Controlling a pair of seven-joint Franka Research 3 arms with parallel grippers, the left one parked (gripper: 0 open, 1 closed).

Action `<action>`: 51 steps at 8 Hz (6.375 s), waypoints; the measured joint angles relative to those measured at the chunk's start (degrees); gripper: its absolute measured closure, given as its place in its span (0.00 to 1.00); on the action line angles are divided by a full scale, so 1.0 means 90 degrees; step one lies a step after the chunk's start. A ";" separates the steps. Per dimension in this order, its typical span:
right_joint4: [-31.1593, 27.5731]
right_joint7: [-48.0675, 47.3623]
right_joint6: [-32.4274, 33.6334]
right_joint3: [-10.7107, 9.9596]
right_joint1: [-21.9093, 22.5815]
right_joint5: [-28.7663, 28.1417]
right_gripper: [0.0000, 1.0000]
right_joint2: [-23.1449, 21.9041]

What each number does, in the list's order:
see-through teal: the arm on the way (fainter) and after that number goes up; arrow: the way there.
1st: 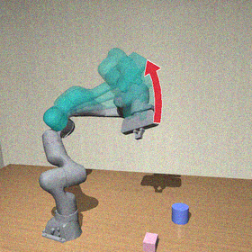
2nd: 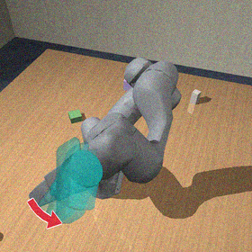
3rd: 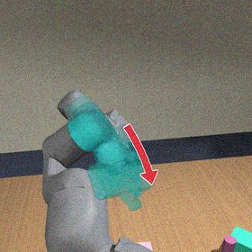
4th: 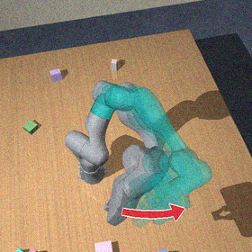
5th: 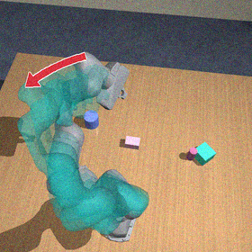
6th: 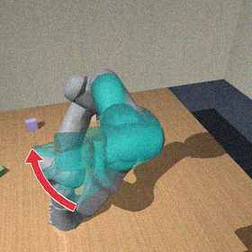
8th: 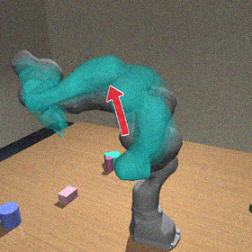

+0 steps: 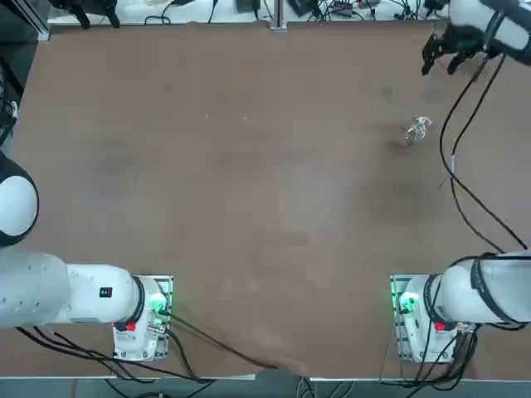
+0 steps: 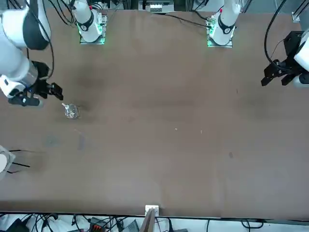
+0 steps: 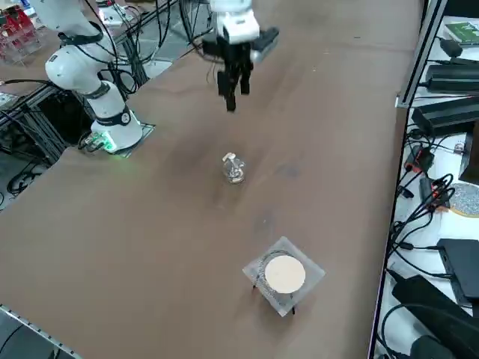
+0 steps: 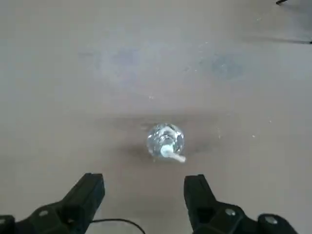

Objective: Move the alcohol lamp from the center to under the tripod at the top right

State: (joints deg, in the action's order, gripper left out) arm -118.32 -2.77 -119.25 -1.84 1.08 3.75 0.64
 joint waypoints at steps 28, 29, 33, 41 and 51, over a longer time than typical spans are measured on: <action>-0.0532 0.0421 -0.1174 -0.0034 -0.1016 0.0008 0.72 0.1019; 0.0085 0.0562 -0.0568 -0.0046 -0.1371 -0.0004 0.72 0.1074; 0.2096 0.0712 -0.0250 -0.0063 -0.2482 -0.0422 0.72 0.2393; 0.4566 0.0361 -0.0296 0.0014 -0.2690 -0.1231 0.72 0.4694; 0.4880 0.0308 0.0232 0.0068 -0.2369 -0.1188 0.06 0.4846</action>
State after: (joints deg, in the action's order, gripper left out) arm -74.40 0.00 -117.16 -1.23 -20.24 -6.95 44.25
